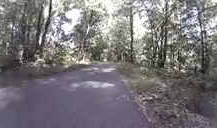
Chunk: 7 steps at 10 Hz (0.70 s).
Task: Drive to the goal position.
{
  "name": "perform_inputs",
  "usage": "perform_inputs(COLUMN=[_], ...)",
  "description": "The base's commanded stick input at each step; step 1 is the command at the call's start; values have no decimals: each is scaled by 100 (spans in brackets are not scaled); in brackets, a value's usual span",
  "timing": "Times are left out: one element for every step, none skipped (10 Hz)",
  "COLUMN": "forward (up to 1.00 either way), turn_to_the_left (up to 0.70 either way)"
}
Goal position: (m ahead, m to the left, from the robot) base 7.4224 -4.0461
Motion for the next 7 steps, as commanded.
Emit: perform_inputs(forward=[45, 45, 45, 45, 45, 45, 45], turn_to_the_left=[0, 0, 0, 0, 0, 0, 0])
